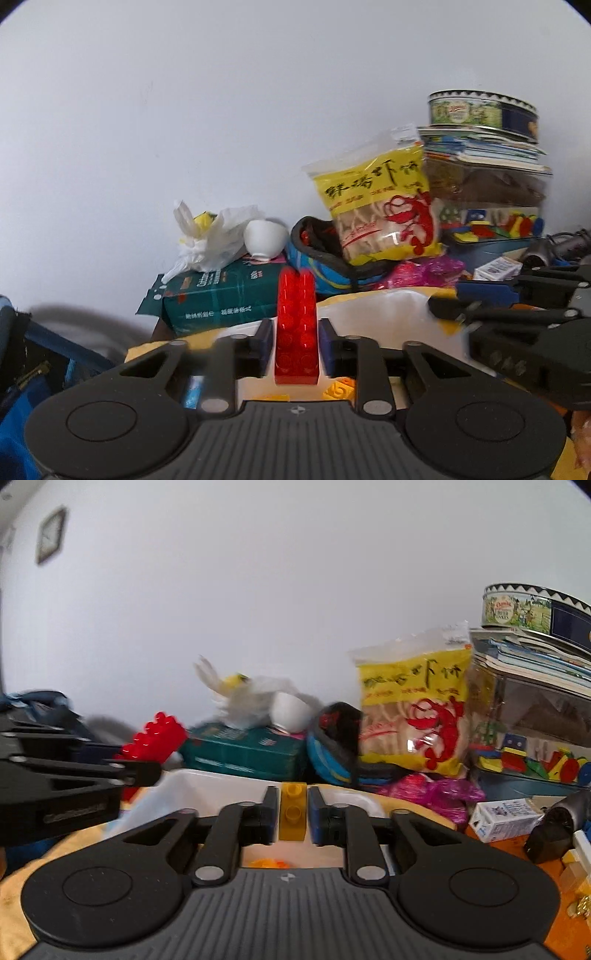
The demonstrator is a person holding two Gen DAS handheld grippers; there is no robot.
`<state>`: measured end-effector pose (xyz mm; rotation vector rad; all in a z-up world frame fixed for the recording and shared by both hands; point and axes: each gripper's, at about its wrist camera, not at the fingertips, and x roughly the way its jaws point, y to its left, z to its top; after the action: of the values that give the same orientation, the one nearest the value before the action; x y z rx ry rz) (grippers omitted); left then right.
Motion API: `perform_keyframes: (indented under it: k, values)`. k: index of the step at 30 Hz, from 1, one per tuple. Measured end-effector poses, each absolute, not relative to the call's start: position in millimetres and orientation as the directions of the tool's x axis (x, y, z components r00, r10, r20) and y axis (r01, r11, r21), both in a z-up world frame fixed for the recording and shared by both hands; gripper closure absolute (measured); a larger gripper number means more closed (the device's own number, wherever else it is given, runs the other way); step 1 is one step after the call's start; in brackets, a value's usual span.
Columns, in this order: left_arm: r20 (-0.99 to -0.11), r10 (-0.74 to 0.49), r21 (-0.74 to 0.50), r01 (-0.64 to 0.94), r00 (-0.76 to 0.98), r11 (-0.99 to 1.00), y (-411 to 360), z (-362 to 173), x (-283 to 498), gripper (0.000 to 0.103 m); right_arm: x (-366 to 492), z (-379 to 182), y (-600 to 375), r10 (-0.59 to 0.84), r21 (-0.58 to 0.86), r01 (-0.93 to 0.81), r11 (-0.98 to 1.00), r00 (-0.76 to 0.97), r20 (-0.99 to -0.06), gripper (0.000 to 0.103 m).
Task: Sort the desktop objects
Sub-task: 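Carry the red and yellow bricks over the white bin and release both, then move both open tools back over the toy cars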
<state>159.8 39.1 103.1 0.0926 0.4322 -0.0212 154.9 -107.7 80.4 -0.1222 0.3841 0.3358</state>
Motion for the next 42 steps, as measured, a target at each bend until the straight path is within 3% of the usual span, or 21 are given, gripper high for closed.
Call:
perform_keyframes:
  k: [1, 2, 6, 10, 23, 33, 42]
  values:
    - [-0.423, -0.005, 0.087, 0.047, 0.906, 0.995, 38.9, 101.1, 158.8, 0.050, 160.8, 76.0, -104.9, 0.280, -0.067, -0.335, 0.940, 0.867, -0.411, 0.055]
    - [-0.415, -0.019, 0.093, 0.063, 0.910, 0.994, 38.6, 98.7, 153.5, 0.047, 159.8, 71.5, -107.4, 0.280, -0.066, -0.335, 0.940, 0.868, -0.411, 0.056]
    - [-0.405, -0.057, 0.121, 0.115, 0.913, 0.986, 35.6, 90.6, 116.9, 0.047, 132.0, 61.0, -118.4, 0.328, -0.096, -0.394, 0.914, 0.858, -0.395, 0.056]
    - [-0.454, -0.116, 0.077, 0.168, 0.884, 0.983, 36.7, 73.1, 74.3, 0.041, 96.9, 46.8, -131.2, 0.375, -0.077, -0.450, 0.890, 0.817, -0.437, 0.056]
    - [-0.688, -0.118, 0.024, 0.185, 0.716, 0.982, 26.1, -22.5, -20.0, 0.041, -0.1, -14.1, -136.4, 0.422, -0.065, -0.571, 0.818, 0.673, -0.607, 0.056]
    - [-0.727, -0.110, 0.015, 0.175, 0.678, 0.984, 23.6, -37.5, -33.8, 0.041, -23.9, -29.1, -143.0, 0.456, -0.026, -0.594, 0.804, 0.644, -0.614, 0.056]
    - [-0.768, -0.111, 0.008, 0.183, 0.631, 0.983, 17.9, -54.2, -36.1, 0.041, -28.4, -48.3, -137.7, 0.395, -0.038, -0.591, 0.806, 0.583, -0.710, 0.057]
